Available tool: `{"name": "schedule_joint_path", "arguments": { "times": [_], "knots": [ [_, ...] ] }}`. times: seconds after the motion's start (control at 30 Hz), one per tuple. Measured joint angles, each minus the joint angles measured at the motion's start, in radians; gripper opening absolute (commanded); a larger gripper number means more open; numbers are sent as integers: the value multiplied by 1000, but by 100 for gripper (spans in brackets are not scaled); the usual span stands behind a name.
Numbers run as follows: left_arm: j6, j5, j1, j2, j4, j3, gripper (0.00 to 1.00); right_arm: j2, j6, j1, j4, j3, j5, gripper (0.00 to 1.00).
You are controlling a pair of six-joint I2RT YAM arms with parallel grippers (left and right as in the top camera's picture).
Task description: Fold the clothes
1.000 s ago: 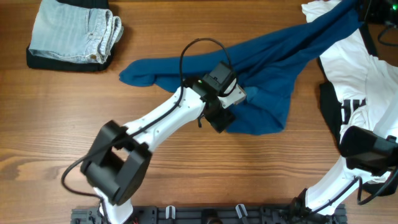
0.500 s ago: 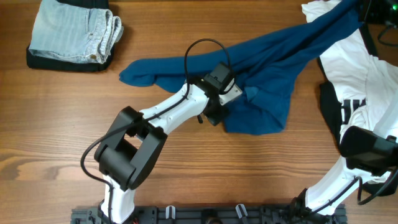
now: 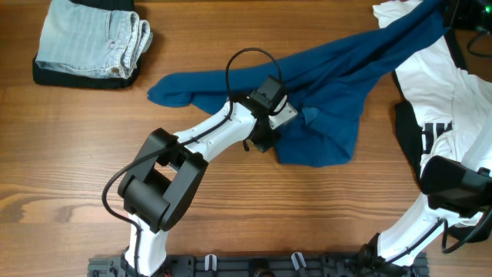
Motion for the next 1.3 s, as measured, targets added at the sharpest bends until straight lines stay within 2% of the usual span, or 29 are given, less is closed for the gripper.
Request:
{"name": "schedule_joint_path", "arguments": {
  "times": [0.23, 0.47, 0.53, 0.6, 0.63, 0.77, 0.83, 0.93, 1.1, 1.17, 1.3],
  "knots": [
    [1, 5, 0, 0, -18, 0, 42, 0, 0, 0, 0, 0, 0, 5],
    [2, 5, -2, 11, -9, 0, 32, 0, 0, 0, -1, 0, 0, 5],
    [2, 5, -2, 13, -6, 0, 24, 0, 0, 0, -1, 0, 0, 5],
    [0, 3, -3, 16, -3, 0, 7, 0, 0, 0, -1, 0, 0, 5],
    [0, 0, -3, 17, -1, 0, 4, 0, 0, 0, -1, 0, 0, 5],
    [-9, -19, -7, 18, 5, 0, 4, 0, 0, 0, -3, 0, 0, 5],
    [-56, -76, -14, 19, -1, 10, 4, 0, 0, 0, -6, 0, 0, 5],
    [-116, -169, 0, 20, -94, 56, 4, 0, 0, 0, -6, 0, 0, 5],
    [-223, -264, 135, -71, -237, 263, 4, 0, 0, 0, -13, 0, 1, 4],
    [-267, -282, 238, -179, -244, 351, 4, 0, 0, 0, -18, 0, 2, 4],
    [-306, -293, 399, -341, -193, 412, 4, 0, 1, 0, -27, 0, 3, 4]
  ]
}}
